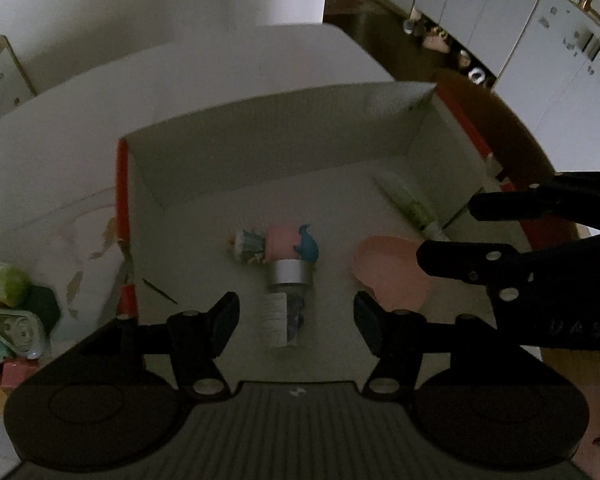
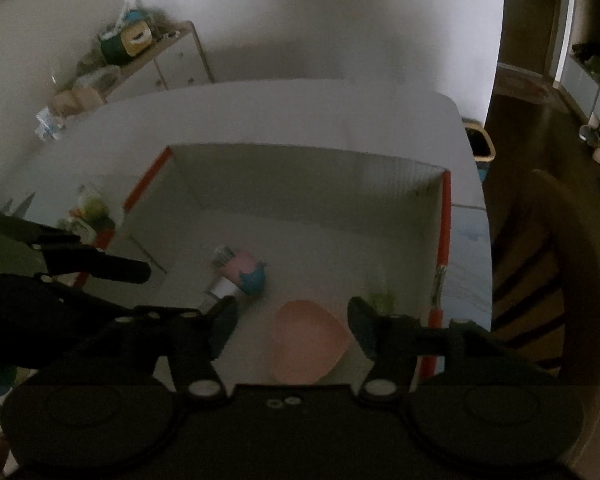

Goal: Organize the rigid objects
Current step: 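Open both tools to drop the jar and glue stick into the box, then withdraw both tools from the box toward the remaining table items, then grasp the yellow box with the left tool while the right tool grasps the white bunny figurine, then carry the yellow box and bunny figurine in both tools over the red box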

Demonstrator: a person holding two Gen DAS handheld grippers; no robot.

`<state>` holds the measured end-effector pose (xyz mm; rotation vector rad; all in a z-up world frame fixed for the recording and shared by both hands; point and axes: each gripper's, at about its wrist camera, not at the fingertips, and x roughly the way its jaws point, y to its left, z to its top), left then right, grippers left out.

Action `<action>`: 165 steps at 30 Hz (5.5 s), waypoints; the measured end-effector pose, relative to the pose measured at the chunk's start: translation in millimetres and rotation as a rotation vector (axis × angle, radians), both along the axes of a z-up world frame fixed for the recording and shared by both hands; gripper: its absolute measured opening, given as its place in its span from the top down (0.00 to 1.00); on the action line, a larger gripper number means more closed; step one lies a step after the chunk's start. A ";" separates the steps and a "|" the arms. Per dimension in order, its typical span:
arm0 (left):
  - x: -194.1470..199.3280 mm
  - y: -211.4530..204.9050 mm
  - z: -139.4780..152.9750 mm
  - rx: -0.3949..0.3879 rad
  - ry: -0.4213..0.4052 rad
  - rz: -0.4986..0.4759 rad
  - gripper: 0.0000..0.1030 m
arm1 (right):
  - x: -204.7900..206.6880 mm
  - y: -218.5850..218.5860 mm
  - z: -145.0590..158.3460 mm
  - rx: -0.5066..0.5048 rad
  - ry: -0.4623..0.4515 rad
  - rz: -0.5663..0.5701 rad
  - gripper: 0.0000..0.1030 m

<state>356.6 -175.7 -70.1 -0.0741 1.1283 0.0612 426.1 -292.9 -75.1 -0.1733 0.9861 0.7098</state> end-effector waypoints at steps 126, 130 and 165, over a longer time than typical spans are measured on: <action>-196.1 324.1 -66.2 -0.115 -0.229 0.018 0.30 | -209.0 305.7 -80.4 -0.108 -0.097 0.299 0.60; -201.3 320.0 -52.5 -0.136 -0.235 0.031 0.30 | -210.1 291.6 -66.7 -0.075 -0.101 0.263 0.60; -147.4 172.1 37.0 -0.047 -0.306 -0.047 0.30 | -151.1 137.7 32.0 0.033 -0.264 0.124 0.59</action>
